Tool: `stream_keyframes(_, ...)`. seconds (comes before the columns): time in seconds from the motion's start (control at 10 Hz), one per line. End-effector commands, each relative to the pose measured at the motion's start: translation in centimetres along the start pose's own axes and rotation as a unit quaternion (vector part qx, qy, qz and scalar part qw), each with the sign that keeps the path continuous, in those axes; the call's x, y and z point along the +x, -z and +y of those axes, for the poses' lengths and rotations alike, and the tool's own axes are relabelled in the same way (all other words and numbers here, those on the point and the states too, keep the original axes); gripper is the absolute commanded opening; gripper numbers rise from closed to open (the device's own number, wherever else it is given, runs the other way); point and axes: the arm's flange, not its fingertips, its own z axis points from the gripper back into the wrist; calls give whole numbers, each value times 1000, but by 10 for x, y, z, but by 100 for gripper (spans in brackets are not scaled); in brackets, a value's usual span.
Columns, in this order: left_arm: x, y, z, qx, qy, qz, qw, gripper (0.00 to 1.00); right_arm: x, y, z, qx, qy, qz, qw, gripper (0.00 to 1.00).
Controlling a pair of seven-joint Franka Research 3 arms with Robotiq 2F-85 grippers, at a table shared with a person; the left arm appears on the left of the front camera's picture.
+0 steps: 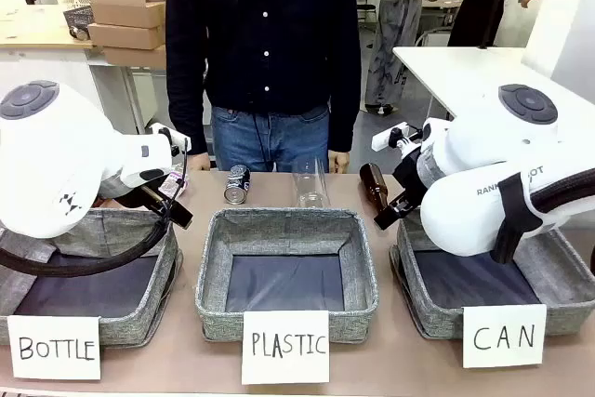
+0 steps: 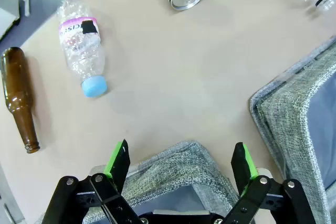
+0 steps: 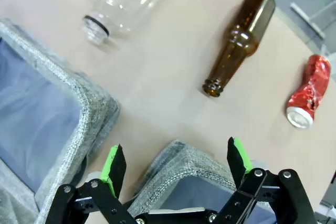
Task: Sort the can waste into the basket.
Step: Pick up the can waste from the table and place it in the right Fabric basket.
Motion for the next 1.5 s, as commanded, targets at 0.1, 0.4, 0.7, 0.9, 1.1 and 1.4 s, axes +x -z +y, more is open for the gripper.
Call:
stream_keyframes(0.1, 0, 0, 0, 0, 0, 0, 1000, 100, 0, 0, 0, 0, 0, 0, 1000, 100)
stream_keyframes(0.4, 0, 0, 0, 0, 0, 0, 1000, 100, 0, 0, 0, 0, 0, 0, 1000, 100)
stream_keyframes(0.7, 0, 0, 0, 0, 0, 0, 1000, 100, 0, 0, 0, 0, 0, 0, 1000, 100)
stream_keyframes(0.9, 0, 0, 0, 0, 0, 0, 1000, 100, 0, 0, 0, 0, 0, 0, 1000, 100)
stream_keyframes(1.1, 14, -50, -7, -6, 2, -48, 999, 100, 11, -43, -3, -16, 24, -26, 999, 100)
stream_keyframes(1.4, -5, -179, -49, 15, -40, -71, 997, 100, -7, -158, 7, -8, 80, -77, 994, 100)
